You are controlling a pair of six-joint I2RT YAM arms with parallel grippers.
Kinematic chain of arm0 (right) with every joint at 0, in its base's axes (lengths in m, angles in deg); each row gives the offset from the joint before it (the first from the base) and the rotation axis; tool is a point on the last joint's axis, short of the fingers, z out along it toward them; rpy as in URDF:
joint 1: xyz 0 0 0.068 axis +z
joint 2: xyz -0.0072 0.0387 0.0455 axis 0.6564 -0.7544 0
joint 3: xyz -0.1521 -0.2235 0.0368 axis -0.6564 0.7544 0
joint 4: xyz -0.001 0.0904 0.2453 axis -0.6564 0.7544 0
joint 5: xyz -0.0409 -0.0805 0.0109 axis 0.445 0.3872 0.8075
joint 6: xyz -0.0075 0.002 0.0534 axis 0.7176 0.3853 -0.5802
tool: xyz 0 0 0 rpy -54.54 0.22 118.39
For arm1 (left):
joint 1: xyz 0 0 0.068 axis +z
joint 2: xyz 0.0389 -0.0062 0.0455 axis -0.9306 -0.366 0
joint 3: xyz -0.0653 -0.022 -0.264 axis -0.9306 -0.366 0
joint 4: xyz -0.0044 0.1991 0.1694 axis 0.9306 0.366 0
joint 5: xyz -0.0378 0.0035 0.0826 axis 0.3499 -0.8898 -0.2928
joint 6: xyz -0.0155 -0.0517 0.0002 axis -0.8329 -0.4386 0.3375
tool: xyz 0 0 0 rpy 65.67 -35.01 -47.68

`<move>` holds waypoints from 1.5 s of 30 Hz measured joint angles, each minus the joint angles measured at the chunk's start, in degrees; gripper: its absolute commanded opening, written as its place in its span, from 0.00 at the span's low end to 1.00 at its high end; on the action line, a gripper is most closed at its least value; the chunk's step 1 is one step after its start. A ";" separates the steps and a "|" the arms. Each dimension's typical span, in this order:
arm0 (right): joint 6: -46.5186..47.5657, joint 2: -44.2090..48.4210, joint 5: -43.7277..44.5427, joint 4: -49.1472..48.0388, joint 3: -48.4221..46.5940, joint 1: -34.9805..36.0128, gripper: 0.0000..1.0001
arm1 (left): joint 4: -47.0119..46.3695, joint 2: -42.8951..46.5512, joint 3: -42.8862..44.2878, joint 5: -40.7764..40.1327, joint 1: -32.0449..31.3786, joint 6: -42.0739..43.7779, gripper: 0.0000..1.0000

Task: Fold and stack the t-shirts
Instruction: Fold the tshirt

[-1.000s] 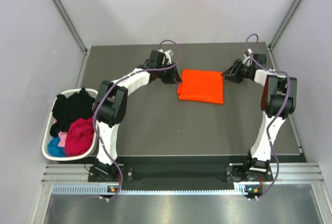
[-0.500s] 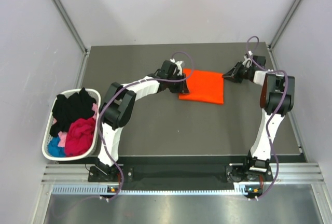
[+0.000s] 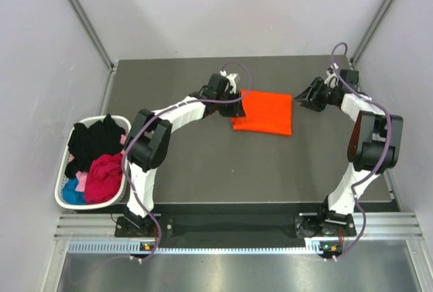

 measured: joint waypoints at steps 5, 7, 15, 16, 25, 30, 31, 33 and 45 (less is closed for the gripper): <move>2.34 7.48 0.13 0.74 9.03 0.52 0.50 | -1.53 2.38 0.44 3.23 -0.90 -1.79 0.38; 2.73 7.61 0.17 0.79 11.50 0.85 0.50 | -2.38 2.36 0.44 4.42 -1.44 -2.78 0.38; 4.37 6.12 0.63 -0.20 15.41 2.67 0.40 | -3.80 0.57 0.15 5.57 -3.10 -4.28 0.38; 4.48 6.05 0.76 -0.74 16.02 2.73 0.38 | -3.96 -0.13 -0.22 5.20 -3.13 -4.26 0.37; 5.51 5.62 2.86 -1.55 19.56 2.75 0.24 | -2.73 -3.69 -2.73 1.27 -2.91 -3.28 0.36; 5.79 5.62 3.93 -1.57 19.56 2.75 0.18 | -2.03 -3.63 -2.27 -0.22 -2.84 -1.88 0.36; 5.84 5.62 4.11 -1.57 19.56 2.75 0.18 | -1.64 -3.63 -2.03 -0.52 -2.86 -1.60 0.36; 5.88 5.70 4.31 -1.49 19.56 2.75 0.20 | -0.20 -3.58 -1.27 -1.38 -2.73 -1.07 0.38; 6.10 13.64 6.45 1.86 19.58 2.75 0.46 | 3.50 -0.52 4.04 1.42 5.25 0.02 0.50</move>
